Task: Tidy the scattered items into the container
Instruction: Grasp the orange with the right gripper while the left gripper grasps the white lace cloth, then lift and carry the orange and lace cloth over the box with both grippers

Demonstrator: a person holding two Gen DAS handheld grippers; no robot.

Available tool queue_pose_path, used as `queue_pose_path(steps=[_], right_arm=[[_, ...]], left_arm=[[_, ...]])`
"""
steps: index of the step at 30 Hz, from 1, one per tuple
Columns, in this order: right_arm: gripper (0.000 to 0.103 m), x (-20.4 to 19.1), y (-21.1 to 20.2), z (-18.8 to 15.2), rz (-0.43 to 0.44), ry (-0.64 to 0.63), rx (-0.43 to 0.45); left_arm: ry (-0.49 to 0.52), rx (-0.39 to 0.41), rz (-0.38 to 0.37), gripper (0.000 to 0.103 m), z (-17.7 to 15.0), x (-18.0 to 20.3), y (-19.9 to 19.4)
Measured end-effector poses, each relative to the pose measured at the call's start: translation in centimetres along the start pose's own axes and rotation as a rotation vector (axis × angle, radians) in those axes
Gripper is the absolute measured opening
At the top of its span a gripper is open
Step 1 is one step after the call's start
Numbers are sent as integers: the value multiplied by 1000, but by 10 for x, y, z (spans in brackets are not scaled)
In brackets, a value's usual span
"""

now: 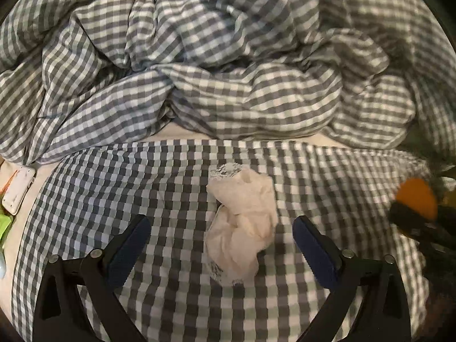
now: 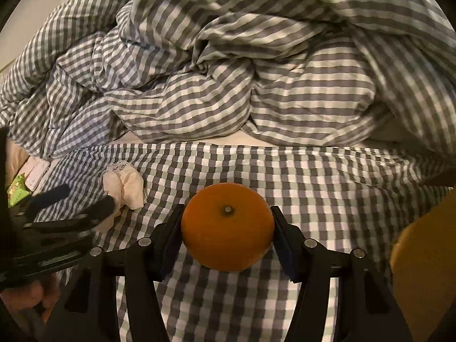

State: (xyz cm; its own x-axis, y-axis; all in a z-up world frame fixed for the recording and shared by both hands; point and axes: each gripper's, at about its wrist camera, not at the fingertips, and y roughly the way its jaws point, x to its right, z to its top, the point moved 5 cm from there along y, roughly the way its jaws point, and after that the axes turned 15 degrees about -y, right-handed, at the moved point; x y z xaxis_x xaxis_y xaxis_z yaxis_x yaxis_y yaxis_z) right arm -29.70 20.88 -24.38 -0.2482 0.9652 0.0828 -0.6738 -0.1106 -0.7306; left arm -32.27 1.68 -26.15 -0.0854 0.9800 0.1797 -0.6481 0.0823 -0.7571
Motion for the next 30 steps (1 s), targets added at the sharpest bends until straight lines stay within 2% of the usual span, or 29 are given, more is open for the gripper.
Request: queue_pose_path(steps=[3, 7, 9, 11, 13, 14, 15, 18, 25, 30], right_arm=[[57, 2, -8, -3, -1, 1, 8], [57, 2, -12, -6, 7, -4, 10], [57, 0, -14, -7, 13, -12, 14], [57, -1, -16, -8, 14, -21, 16], [57, -2, -17, -10, 16, -24, 14], [57, -2, -17, -11, 17, -21, 12], [57, -1, -18, -12, 16, -19, 13], [57, -2, -18, -13, 18, -13, 12], [57, -12, -29, -10, 32, -13, 27], [57, -26, -57, -1, 42, -24, 70]], left_arm=[[-6, -28, 0, 88, -3, 4, 14], [5, -29, 9, 87, -1, 12, 25], [8, -33, 24, 77, 0, 14, 32], [-3, -44, 23, 72, 1, 13, 38], [-10, -52, 19, 54, 1, 13, 41], [-14, -64, 12, 37, 0, 13, 43], [-15, -68, 13, 29, 0, 13, 43], [-9, -56, 18, 16, -1, 13, 40], [-34, -1, 26, 13, 8, 5, 7], [-43, 56, 18, 12, 18, 8, -40]])
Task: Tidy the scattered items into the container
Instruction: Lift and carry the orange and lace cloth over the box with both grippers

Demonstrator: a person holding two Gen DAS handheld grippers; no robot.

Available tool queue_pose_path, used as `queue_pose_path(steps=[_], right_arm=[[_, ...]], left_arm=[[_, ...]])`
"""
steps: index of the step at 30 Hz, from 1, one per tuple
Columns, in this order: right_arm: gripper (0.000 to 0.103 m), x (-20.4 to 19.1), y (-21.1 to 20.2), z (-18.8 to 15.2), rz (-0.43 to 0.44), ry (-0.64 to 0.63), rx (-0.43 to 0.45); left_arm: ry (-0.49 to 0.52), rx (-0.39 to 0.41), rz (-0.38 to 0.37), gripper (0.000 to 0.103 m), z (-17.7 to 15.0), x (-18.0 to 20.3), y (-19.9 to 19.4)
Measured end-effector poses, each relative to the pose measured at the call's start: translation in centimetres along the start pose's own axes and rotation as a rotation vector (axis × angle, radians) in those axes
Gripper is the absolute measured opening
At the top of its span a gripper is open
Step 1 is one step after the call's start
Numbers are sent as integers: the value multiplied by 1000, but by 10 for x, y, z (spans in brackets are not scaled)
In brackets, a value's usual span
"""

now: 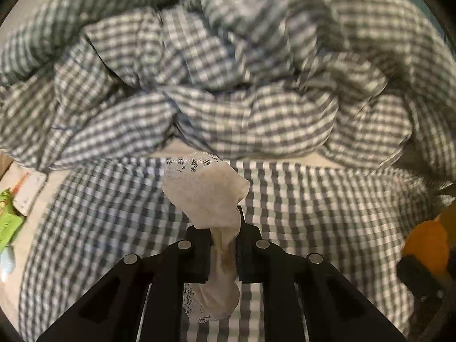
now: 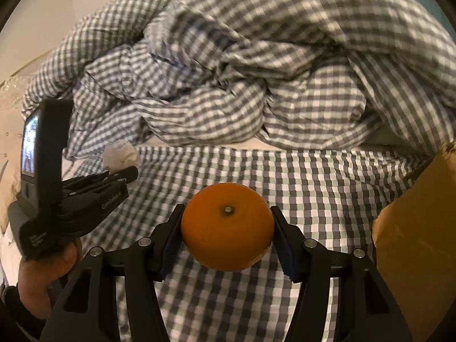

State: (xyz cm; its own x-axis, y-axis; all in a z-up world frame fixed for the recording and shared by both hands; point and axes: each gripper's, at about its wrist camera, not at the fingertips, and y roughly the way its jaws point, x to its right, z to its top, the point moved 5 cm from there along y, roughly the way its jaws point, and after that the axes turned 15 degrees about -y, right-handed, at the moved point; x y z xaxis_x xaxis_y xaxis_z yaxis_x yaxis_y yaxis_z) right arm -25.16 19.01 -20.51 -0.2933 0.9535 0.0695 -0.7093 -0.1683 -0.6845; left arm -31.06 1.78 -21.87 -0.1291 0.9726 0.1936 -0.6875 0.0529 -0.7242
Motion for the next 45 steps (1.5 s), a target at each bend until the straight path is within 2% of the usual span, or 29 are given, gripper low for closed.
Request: queue_pose_path(steps=[10, 14, 24, 34, 45], right_arm=[[57, -14, -86, 23, -17, -10, 113], [57, -13, -124, 27, -32, -9, 155], [57, 0, -212, 12, -98, -12, 221], [57, 45, -282, -14, -196, 11, 248], [57, 107, -313, -45, -288, 69, 230]], left_arm=[[-18, 115, -23, 12, 23, 10, -105], [-23, 189, -34, 12, 20, 11, -158], [18, 296, -87, 13, -2, 41, -262], [51, 297, -186, 13, -30, 98, -311], [102, 285, -268, 13, -50, 155, -329]])
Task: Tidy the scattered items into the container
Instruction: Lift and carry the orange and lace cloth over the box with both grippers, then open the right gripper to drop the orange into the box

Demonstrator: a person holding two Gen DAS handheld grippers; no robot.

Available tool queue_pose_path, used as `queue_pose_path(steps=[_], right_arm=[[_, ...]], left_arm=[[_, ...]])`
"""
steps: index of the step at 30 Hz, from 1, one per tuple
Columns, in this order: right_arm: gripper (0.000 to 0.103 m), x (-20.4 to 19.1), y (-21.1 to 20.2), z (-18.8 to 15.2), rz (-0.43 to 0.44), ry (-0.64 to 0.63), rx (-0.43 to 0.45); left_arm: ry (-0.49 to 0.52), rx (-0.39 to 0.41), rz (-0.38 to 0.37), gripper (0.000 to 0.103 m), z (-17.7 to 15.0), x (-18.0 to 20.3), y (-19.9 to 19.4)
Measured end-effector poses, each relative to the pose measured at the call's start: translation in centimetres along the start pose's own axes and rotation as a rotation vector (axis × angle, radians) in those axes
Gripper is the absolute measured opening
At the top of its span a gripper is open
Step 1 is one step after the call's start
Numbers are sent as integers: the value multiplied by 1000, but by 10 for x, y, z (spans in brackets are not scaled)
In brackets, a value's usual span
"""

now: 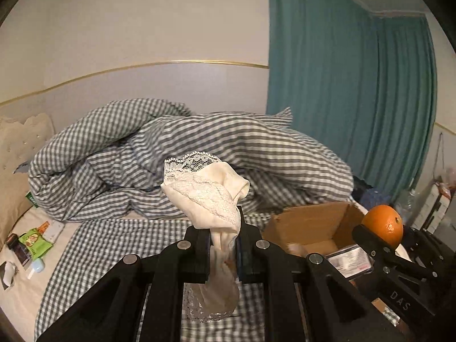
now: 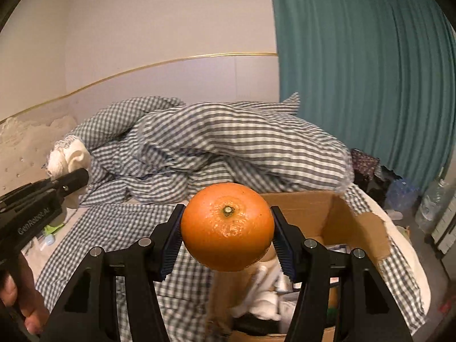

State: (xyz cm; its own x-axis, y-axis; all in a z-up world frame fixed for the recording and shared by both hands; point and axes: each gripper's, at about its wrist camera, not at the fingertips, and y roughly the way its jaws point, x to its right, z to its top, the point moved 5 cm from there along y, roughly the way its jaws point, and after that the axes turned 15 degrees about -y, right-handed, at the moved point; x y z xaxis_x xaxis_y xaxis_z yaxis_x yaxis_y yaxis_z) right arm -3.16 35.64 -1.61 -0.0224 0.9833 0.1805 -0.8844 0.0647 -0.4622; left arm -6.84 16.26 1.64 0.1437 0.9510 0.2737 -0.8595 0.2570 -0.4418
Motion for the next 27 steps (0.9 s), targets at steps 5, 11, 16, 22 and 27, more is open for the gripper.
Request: queue_pose_path(steps=[5, 11, 16, 22, 27], right_arm=[[57, 41, 3, -16, -54, 40, -43], [57, 91, 18, -49, -110, 85, -127], [57, 113, 36, -74, -113, 97, -198], [58, 114, 52, -94, -89, 103, -241], [65, 119, 51, -97, -99, 104, -221]], left_arm=[[21, -21, -40, 13, -7, 28, 9], [42, -56, -78, 13, -23, 64, 26], [69, -96, -92, 13, -41, 87, 44], [89, -133, -94, 13, -56, 104, 59], [102, -143, -96, 13, -61, 110, 67]])
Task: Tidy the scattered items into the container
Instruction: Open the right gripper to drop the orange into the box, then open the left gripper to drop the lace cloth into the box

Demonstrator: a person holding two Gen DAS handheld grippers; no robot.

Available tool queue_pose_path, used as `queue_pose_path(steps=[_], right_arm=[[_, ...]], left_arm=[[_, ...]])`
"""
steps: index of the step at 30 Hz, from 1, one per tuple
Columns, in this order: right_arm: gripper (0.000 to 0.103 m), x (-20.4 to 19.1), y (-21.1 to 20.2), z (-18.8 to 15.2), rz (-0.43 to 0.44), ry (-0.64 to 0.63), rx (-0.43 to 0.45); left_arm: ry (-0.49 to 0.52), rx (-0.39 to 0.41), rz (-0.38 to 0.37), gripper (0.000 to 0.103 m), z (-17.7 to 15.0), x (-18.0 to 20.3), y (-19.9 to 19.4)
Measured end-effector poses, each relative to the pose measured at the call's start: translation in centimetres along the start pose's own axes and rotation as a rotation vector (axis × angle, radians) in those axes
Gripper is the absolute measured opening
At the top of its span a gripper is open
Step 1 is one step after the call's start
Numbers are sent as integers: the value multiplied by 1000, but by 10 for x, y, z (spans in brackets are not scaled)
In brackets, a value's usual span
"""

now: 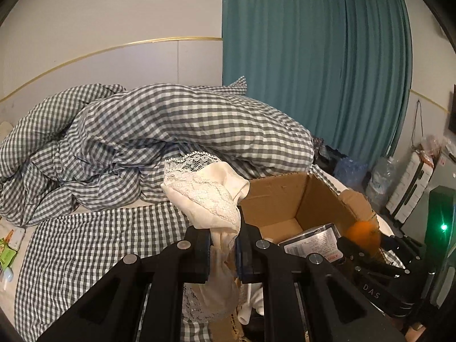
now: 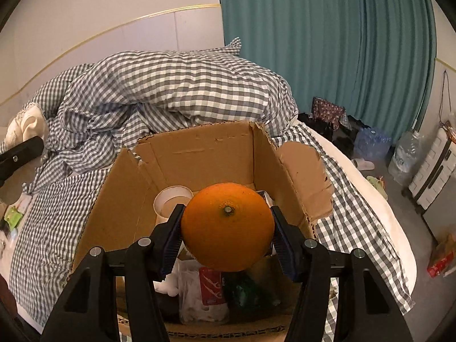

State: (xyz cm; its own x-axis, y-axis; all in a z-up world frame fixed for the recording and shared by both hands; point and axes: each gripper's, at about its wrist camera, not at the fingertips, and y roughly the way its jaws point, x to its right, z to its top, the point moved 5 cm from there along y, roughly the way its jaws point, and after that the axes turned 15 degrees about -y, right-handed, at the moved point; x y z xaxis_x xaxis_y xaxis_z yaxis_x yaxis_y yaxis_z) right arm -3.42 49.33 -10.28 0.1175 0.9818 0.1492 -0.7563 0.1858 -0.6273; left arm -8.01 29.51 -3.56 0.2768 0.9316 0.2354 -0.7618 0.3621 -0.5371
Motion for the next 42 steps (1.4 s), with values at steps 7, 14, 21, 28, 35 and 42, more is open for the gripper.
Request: queue_pose_path(steps=[7, 14, 21, 28, 35, 42], right_arm=[[93, 19, -28, 14, -103, 15, 110], [93, 46, -37, 9, -125, 77, 132], [93, 61, -36, -1, -127, 100, 120], [93, 64, -32, -7, -128, 112, 108], [93, 64, -30, -8, -122, 118, 106], [93, 56, -37, -4, -122, 109, 118]], left_arm=[[16, -16, -5, 13, -6, 10, 9], [43, -52, -23, 13, -18, 31, 26], [57, -138, -31, 13, -35, 46, 55], [78, -180, -30, 54, -45, 57, 70], [85, -151, -33, 101, -41, 58, 63], [74, -143, -31, 102, -35, 50, 56]])
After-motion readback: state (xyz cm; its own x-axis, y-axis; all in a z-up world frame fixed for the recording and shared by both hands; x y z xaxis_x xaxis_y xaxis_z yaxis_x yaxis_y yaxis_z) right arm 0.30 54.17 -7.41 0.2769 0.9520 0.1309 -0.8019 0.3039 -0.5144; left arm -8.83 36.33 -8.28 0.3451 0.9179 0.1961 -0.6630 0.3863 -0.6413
